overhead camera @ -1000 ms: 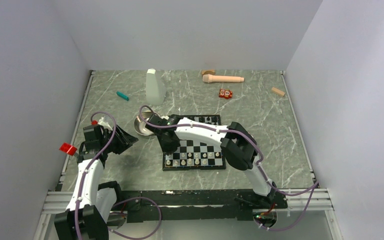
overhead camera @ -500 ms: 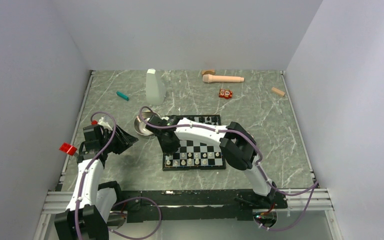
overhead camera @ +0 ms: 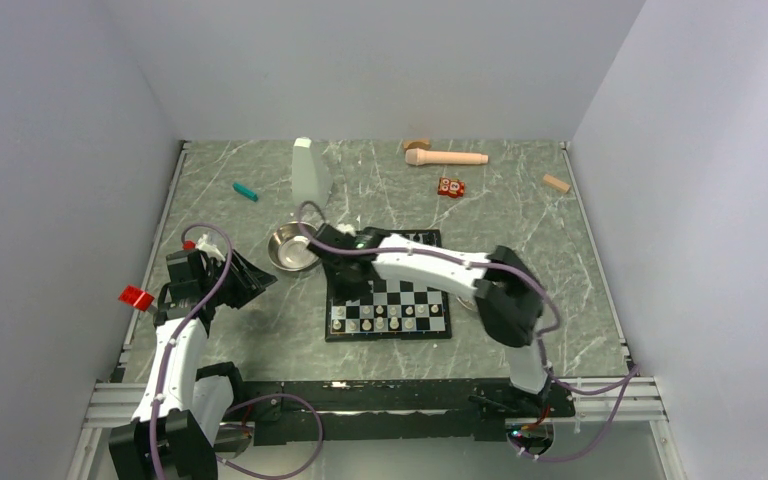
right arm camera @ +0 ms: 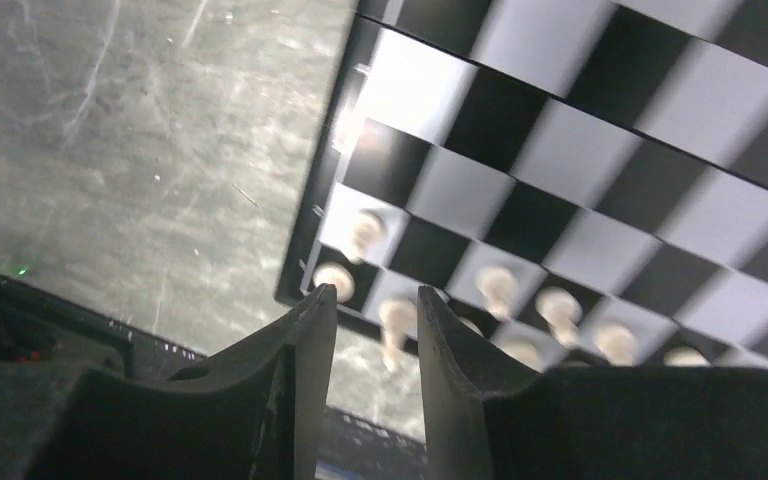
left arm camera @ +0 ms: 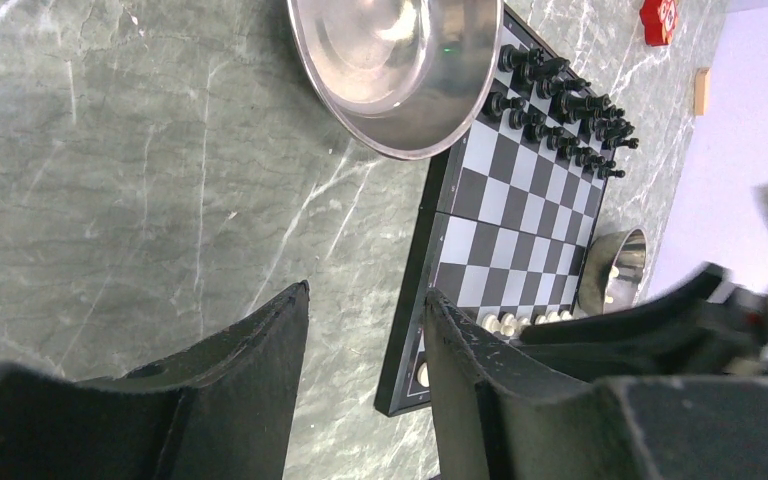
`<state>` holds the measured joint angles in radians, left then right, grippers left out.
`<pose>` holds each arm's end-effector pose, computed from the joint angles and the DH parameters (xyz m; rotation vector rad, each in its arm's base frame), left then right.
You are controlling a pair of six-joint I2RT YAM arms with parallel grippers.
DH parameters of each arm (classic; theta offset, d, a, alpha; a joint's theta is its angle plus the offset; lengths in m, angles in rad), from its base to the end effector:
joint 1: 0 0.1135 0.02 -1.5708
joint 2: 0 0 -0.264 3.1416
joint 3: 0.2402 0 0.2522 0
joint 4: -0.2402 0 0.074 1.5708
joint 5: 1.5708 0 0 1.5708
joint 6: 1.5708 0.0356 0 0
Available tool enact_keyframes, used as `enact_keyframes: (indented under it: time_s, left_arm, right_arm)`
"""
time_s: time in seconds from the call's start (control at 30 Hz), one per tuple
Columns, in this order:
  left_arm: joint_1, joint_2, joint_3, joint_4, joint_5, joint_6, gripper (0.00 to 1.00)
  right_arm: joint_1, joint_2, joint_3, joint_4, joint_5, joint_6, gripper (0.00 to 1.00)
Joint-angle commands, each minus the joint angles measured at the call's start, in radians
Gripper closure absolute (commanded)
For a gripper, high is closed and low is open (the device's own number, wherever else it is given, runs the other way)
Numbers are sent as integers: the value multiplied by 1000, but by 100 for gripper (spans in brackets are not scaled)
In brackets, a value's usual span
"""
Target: Set up the chess pieces on the board
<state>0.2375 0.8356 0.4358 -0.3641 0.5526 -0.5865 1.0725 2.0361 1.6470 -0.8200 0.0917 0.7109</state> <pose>0.1669 0.0212 0.1971 -0.6706 2.2345 -0.8184 0.2067 0.3732 0.2097 -0.4849 2.7846 0.3207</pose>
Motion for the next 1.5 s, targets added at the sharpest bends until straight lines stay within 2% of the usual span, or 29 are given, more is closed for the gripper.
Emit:
enact_keyframes:
  time_s: [0.0, 0.13, 0.27, 0.4, 0.5, 0.67, 0.9, 1.1, 1.47]
  left_arm:
    - [7, -1, 9, 20, 19, 21, 49]
    - [9, 3, 16, 18, 20, 26, 49]
    - [11, -3, 10, 23, 16, 24, 49]
    - [10, 12, 12, 30, 20, 28, 49]
    - [10, 25, 14, 33, 27, 30, 50]
    - [11, 47, 12, 48, 30, 32, 49]
    - [11, 77, 14, 62, 39, 33, 50]
    - [11, 71, 32, 30, 12, 52, 50]
    - [11, 86, 24, 39, 8, 46, 50]
  right_arm:
    - [-98, -285, -153, 72, 79, 67, 61]
    - [-263, -500, -394, 97, 111, 117, 61]
    - [-411, -633, -563, -7, 187, 114, 60]
    - [-574, -756, -728, -30, 188, 98, 60]
    - [-686, -825, -804, -42, 185, 71, 60]
    - [-804, -857, -851, -28, 151, 26, 60]
    - [-862, -773, -854, 67, 72, -66, 62]
    - [-874, -708, -861, 125, 47, -119, 69]
    - [-881, -637, -868, 118, 76, -137, 66]
